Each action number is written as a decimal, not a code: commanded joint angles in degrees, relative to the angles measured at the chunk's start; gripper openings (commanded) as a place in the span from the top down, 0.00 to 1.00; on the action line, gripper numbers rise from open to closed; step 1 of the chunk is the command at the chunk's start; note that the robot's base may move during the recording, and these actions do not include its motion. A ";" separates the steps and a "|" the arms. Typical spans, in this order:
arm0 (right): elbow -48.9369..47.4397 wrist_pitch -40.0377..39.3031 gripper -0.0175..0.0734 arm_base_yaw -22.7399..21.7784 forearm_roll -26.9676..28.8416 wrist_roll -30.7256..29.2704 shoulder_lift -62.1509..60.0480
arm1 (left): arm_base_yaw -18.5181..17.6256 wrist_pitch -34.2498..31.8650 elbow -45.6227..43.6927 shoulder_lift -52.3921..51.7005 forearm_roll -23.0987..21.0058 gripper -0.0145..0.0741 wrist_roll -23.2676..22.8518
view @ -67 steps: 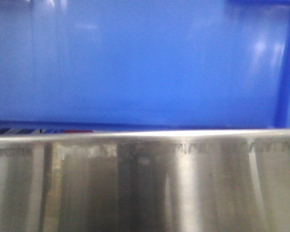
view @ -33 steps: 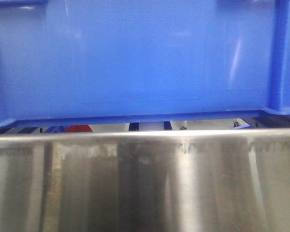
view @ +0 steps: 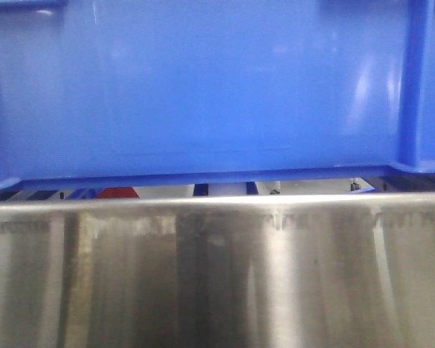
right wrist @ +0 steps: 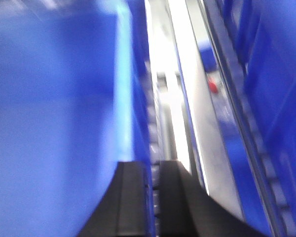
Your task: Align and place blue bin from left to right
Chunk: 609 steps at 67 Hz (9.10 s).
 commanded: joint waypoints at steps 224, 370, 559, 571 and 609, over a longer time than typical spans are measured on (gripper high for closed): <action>40.29 -41.49 0.88 0.03 -0.86 -17.41 -46.07 | -0.40 -53.71 49.66 -52.06 5.77 0.96 0.24; 87.45 -63.78 0.88 -30.00 23.36 -39.88 -74.06 | -0.40 -53.85 49.66 -52.05 5.77 0.96 0.24; 87.45 -63.78 0.88 -30.00 23.36 -39.88 -74.06 | 28.64 -56.18 90.06 -77.96 -29.13 0.96 38.90; 87.45 -63.78 0.88 -30.00 23.36 -39.88 -74.06 | 28.64 -58.41 90.06 -77.96 -29.13 0.96 38.90; 87.45 -63.78 0.88 -30.00 23.36 -39.88 -74.06 | 28.64 -59.91 90.06 -77.96 -25.17 0.96 38.90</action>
